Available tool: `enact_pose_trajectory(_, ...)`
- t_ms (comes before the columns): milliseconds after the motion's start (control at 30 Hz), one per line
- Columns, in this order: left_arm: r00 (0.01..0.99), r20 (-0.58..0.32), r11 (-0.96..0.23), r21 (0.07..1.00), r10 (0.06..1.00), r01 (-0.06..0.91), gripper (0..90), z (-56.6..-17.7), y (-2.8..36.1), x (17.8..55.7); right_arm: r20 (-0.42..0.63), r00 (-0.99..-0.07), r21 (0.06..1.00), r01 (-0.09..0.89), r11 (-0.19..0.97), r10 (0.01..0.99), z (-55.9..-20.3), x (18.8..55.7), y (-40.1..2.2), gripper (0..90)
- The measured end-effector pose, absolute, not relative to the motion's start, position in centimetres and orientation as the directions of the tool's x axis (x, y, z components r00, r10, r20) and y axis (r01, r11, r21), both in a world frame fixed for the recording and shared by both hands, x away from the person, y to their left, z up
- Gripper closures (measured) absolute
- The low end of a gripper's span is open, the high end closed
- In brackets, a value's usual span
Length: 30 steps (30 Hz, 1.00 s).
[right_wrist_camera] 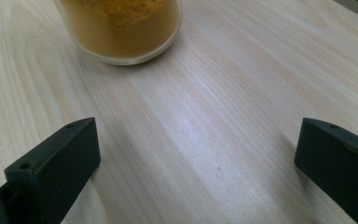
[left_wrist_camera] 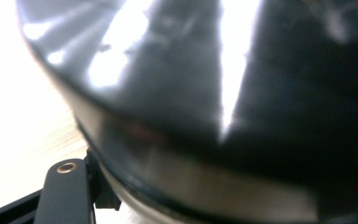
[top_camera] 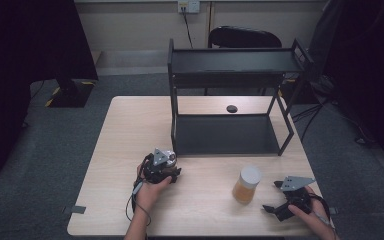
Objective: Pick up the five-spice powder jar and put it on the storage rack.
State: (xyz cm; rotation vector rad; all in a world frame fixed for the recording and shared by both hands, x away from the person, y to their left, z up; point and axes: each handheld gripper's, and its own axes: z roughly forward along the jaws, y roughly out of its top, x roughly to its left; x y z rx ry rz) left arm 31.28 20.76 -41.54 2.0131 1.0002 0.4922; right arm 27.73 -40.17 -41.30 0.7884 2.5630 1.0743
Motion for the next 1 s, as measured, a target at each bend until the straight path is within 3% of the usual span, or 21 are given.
enact_pose_trajectory(1000,0.700,-0.084,-0.397,0.773,0.709,0.495,30.9,-37.3,17.4,34.0,-0.022,-0.820,0.718,0.385,0.580,0.572,-41.3,27.7,-40.1,0.0)
